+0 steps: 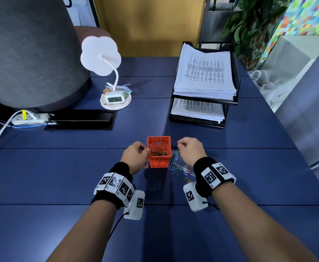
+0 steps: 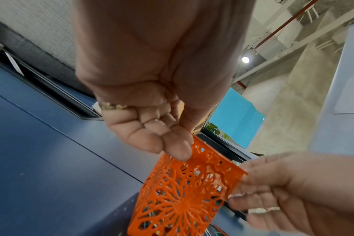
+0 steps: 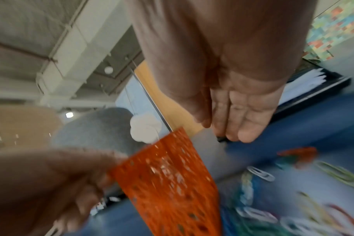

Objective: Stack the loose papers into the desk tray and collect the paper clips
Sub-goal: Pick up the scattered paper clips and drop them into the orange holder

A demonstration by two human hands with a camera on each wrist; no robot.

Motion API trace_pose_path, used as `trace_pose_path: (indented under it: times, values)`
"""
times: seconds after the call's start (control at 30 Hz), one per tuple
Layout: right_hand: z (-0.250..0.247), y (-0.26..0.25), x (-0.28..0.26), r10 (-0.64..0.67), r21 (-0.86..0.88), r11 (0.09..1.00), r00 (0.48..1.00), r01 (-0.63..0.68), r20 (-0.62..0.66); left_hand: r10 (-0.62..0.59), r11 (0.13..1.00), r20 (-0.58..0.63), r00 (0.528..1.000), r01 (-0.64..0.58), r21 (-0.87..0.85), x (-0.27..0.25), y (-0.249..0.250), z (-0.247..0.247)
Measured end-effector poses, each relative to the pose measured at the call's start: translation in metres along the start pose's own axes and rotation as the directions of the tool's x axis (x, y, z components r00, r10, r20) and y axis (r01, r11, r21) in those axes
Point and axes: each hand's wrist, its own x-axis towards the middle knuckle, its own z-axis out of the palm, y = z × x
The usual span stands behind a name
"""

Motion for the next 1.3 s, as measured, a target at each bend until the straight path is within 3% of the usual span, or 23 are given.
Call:
trace_pose_path:
  times: [0.13,0.3,0.4,0.57,0.73,0.9,1.1,1.3]
  values:
    - [0.018,0.018,0.001,0.03,-0.218,0.976,0.986,0.007,0.163,0.009,1.0,-0.008,1.0,-0.009,-0.003,0.0,-0.003,0.001]
    - [0.036,0.024,-0.003,0.012,-0.406,0.904,0.939,0.136,0.343,0.019,1.0,-0.024,1.0,-0.018,0.015,0.002,-0.007,-0.003]
    - [0.039,0.027,-0.006,-0.03,-0.473,0.86,0.945,0.189,0.325,0.016,1.0,-0.033,0.999,-0.016,0.015,0.002,-0.008,-0.006]
    - [0.032,0.026,-0.01,-0.014,-0.48,0.864,0.96,0.153,0.28,0.017,1.0,-0.038,0.999,-0.017,0.007,0.003,-0.01,-0.008]
    - [0.027,0.031,-0.012,0.043,-0.377,0.925,0.974,0.045,0.223,0.016,1.0,-0.052,0.999,-0.015,0.005,0.004,-0.01,-0.008]
    - [0.021,0.033,-0.005,0.097,-0.158,0.985,0.988,-0.077,0.123,0.033,0.999,-0.064,0.997,-0.032,0.029,0.005,-0.008,-0.007]
    - [-0.008,0.009,0.003,0.002,0.025,1.0,1.0,-0.002,-0.002,0.022,0.999,-0.064,0.998,-0.019,0.035,0.007,-0.01,-0.01]
    - [-0.014,-0.031,0.006,-0.062,0.265,0.963,0.998,0.052,0.03,0.019,0.999,-0.063,0.998,-0.017,0.041,0.005,-0.008,-0.011]
